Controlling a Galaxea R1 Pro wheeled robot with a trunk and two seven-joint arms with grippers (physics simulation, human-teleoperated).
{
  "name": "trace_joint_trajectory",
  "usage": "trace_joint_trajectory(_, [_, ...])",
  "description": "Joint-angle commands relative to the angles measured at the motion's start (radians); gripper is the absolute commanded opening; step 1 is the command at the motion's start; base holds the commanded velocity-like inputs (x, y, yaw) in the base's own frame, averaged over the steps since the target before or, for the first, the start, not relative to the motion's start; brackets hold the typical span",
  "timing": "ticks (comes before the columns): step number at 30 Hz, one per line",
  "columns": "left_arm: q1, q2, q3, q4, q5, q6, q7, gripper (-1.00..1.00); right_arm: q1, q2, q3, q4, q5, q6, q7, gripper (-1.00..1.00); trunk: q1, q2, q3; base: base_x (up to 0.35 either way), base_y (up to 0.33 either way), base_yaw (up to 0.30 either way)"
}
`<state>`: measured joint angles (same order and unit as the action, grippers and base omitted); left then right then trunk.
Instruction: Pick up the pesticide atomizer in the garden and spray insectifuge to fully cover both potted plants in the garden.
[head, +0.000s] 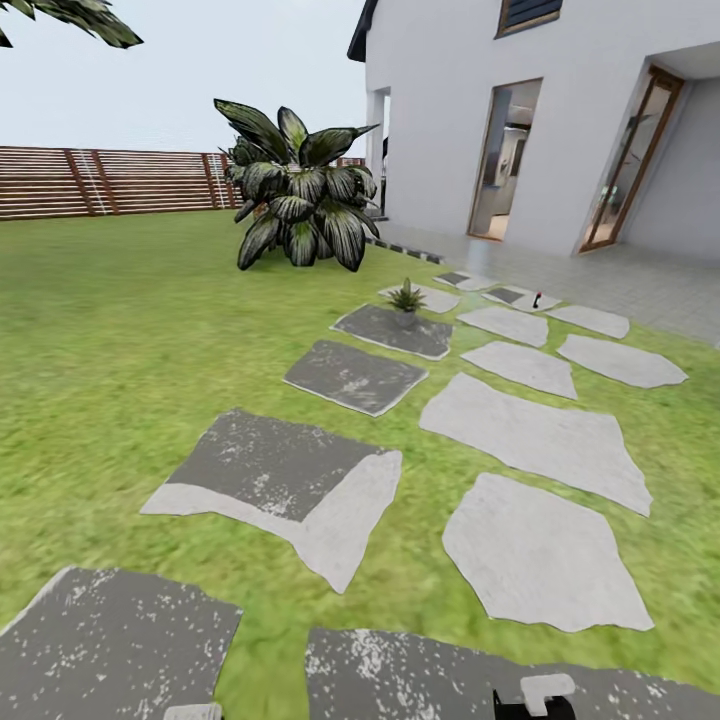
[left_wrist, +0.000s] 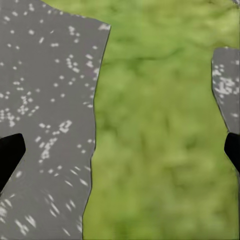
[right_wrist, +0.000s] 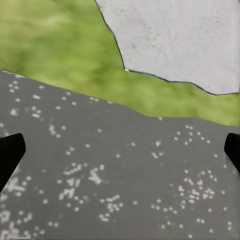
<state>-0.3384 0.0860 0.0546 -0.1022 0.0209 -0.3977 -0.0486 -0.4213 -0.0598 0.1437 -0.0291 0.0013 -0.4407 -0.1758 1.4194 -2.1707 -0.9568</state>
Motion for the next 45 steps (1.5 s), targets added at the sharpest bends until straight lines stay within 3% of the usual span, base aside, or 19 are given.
trace_joint_trajectory(1, [-0.001, 0.0, 0.005, 0.001, 0.002, -0.003, -0.005, 1.0, -0.001, 0.0, 0.008, 0.001, 0.0, -0.001, -0.007, 1.0, 0.0, 0.0, -0.001, 0.335, 0.0, 0.0])
trace_joint_trajectory(22, [-0.001, 0.0, 0.005, 0.001, 0.002, -0.003, -0.005, 1.0, -0.001, 0.006, 0.009, 0.0, -0.001, -0.001, -0.007, 1.0, 0.0, 0.0, 0.0, 0.336, 0.0, -0.011])
trace_joint_trajectory(45, [-0.001, 0.0, 0.005, 0.001, 0.002, -0.003, -0.005, 1.0, -0.001, 0.008, 0.008, 0.0, -0.003, -0.001, -0.007, 1.0, 0.0, 0.0, 0.003, 0.337, 0.0, -0.271])
